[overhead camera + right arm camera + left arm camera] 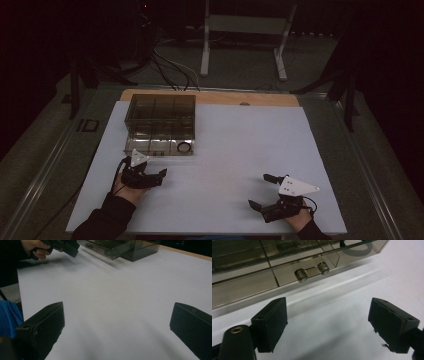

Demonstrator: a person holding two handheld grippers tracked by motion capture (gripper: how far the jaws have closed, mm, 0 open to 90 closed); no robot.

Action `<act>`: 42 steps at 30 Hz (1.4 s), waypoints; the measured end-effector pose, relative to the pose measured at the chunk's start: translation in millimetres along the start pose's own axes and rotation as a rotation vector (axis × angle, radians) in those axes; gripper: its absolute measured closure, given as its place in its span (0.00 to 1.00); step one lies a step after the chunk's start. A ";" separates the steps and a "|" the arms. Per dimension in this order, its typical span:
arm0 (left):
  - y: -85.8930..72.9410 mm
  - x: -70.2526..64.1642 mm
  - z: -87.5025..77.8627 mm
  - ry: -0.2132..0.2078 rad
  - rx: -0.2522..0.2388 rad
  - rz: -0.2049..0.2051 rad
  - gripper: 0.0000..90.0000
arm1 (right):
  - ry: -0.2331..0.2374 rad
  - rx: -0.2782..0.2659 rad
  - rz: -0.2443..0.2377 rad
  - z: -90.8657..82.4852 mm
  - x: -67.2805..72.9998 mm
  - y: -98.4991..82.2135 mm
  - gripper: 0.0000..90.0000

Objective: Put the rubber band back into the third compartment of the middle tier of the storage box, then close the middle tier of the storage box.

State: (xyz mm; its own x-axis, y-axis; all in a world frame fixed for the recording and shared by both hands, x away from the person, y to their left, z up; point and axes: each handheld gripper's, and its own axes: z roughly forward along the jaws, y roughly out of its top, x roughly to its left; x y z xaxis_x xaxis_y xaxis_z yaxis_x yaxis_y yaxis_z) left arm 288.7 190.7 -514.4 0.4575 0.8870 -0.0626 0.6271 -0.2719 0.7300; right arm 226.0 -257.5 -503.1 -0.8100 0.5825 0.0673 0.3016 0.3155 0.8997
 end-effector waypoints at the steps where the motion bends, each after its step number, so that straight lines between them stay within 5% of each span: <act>1: -0.1 -1.1 -0.1 0.004 0.000 0.004 0.25 | 0.001 0.000 0.000 0.0 0.2 0.0 0.00; 6: -2.2 -3.4 1.9 0.017 0.017 0.015 0.30 | 0.000 0.002 -0.001 -0.1 0.4 0.0 0.00; 14: -1.6 0.2 -2.1 0.047 -0.019 0.016 0.85 | -0.001 -0.001 -0.002 -0.2 0.3 0.1 0.00; 20: -2.2 -1.4 -1.0 0.050 -0.008 0.064 0.99 | -0.001 -0.001 -0.003 -0.2 0.5 0.1 0.00; 30: -1.3 0.5 0.2 0.030 -0.007 0.064 1.00 | -0.002 0.003 -0.001 0.3 0.5 -0.2 0.00; 42: 1.3 2.3 0.3 0.071 -0.049 0.082 1.00 | 0.000 0.002 0.001 0.8 0.2 -0.2 0.00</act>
State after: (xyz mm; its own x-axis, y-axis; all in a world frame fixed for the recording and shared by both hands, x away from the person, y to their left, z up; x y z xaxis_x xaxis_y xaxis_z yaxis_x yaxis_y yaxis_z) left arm 290.8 192.3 -513.8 0.4594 0.8871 0.0455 0.5571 -0.3277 0.7630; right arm 226.2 -256.8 -503.6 -0.8098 0.5827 0.0684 0.3035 0.3162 0.8988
